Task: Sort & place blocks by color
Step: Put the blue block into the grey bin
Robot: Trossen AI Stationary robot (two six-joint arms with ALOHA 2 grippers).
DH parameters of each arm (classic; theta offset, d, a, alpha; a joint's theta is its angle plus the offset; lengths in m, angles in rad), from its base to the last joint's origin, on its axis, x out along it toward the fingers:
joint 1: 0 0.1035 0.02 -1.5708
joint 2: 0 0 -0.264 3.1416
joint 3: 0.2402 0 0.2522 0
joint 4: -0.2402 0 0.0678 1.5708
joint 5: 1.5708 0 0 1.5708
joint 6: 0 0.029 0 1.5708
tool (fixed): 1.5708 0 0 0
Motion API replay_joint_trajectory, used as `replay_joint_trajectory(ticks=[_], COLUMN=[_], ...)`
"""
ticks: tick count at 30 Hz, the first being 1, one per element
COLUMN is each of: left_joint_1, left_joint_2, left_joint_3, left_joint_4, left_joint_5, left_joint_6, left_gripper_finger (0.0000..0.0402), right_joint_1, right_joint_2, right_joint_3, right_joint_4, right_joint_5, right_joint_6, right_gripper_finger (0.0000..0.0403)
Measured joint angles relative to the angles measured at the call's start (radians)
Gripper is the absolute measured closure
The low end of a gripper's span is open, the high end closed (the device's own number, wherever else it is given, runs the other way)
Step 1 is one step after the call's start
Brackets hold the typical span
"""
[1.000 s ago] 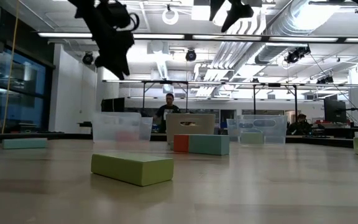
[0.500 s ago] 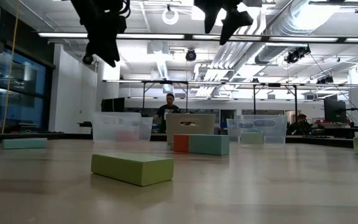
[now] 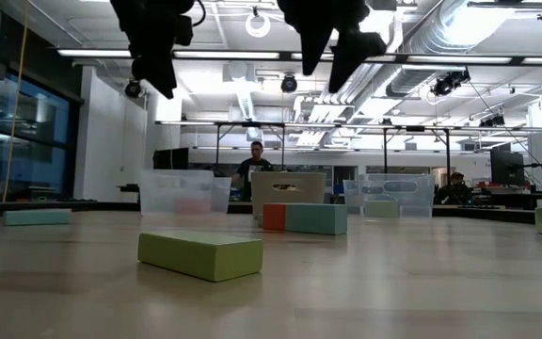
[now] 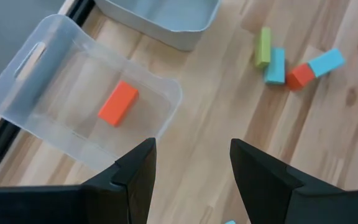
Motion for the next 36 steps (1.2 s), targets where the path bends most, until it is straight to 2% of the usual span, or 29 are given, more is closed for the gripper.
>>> replay_joint_trajectory(ticks=[11,18,28,36], left_joint_1=[-0.035,-0.034,-0.034,-0.034], left_joint_2=[0.0,0.0,0.0,0.0], left_joint_3=[0.0,0.0,0.0,0.0], left_joint_4=[0.0,0.0,0.0,0.006], left_joint_5=[-0.003,-0.003,-0.003,-0.003], left_joint_6=[-0.009,-0.01,-0.016,-0.016], left_gripper_finger=[0.0218,0.0218,0.0218,0.0218], right_joint_1=[0.048,0.065,0.089,0.089], right_joint_2=[0.001,0.001,0.005,0.028], right_joint_3=[-0.263,-0.384,-0.453,-0.459], right_joint_4=[0.284,0.447,0.521,0.561], right_joint_5=[0.0,0.0,0.052,0.07], right_joint_6=[0.071,0.095,0.061,0.042], right_gripper_finger=[0.0144,0.0144,0.0144,0.0144])
